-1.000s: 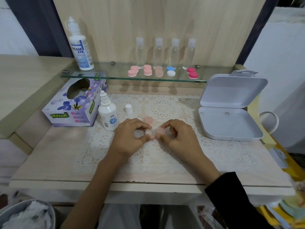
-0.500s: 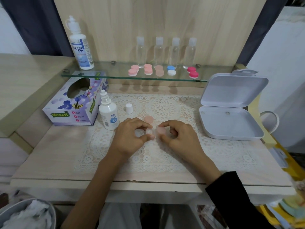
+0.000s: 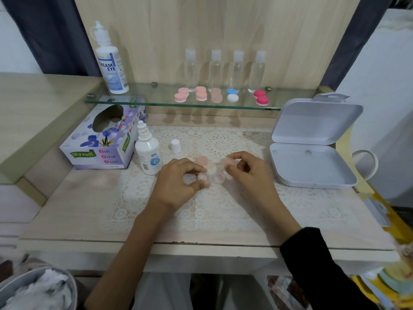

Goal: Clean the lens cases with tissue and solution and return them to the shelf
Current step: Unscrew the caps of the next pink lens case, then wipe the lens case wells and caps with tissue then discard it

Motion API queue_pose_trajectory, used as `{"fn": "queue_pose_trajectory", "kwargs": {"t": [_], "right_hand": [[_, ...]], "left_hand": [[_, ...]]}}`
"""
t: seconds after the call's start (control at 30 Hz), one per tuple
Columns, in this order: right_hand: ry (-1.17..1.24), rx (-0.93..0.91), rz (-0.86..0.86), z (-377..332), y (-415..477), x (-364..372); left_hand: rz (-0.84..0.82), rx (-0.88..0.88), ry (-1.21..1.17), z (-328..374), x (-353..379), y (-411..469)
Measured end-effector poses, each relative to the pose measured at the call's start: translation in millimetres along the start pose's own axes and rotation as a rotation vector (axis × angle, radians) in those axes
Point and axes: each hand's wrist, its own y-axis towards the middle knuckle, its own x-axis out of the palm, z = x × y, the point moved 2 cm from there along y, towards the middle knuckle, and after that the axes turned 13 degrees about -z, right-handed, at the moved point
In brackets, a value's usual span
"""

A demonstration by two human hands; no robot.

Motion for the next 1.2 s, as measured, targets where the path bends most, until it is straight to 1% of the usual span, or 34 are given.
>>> {"fn": "queue_pose_trajectory", "kwargs": {"t": [0.07,0.2,0.27,0.37,0.47,0.5,0.53,0.63,0.7,0.73,0.8,0.97,1.1,1.2], "right_hand": [[-0.094,-0.007,-0.014,1,9,-4],[-0.494,-0.005,-0.103,-4,27,-5],[-0.595,-0.007,-0.137,-5,31,-2],[-0.658,-0.012,-0.158,-5,33,0],[-0.657,-0.021,-0.164,-8,32,-1],[-0.624,-0.022,-0.165,-7,30,-2],[-0.551,-0.025,-0.158,-7,28,-3],[-0.226,-0.044,-0.134,-5,18,-9],[-0.1,-0.04,-0.179,-7,7,-8],[-0.081,-0.037,-0.198,-8,1,-6],[-0.116,-0.041,-0.187,-8,-6,-1],[-0.287,-0.112,-0.183,-4,-6,1],[-0.283,-0.119,-0.151,-6,-9,0],[-0.233,-0.107,-0.117,-7,-13,0]], "left_hand": [[-0.002,-0.002,-0.003,0,0,0],[0.001,-0.007,-0.006,0,0,0],[0.001,-0.007,-0.002,0,0,0],[0.001,-0.002,0.004,-1,0,0],[-0.003,-0.001,0.005,-1,0,0],[-0.004,0.002,0.006,-1,0,0],[-0.005,0.005,0.008,-1,0,0],[-0.005,0.004,0.008,-1,0,-1],[-0.005,0.005,0.024,-2,0,0],[-0.007,0.007,0.038,-2,0,0],[-0.013,0.009,0.064,-3,1,0],[-0.019,0.025,0.13,-4,3,1],[-0.028,0.025,0.162,-5,4,0],[-0.058,-0.022,0.195,-4,6,0]]}}
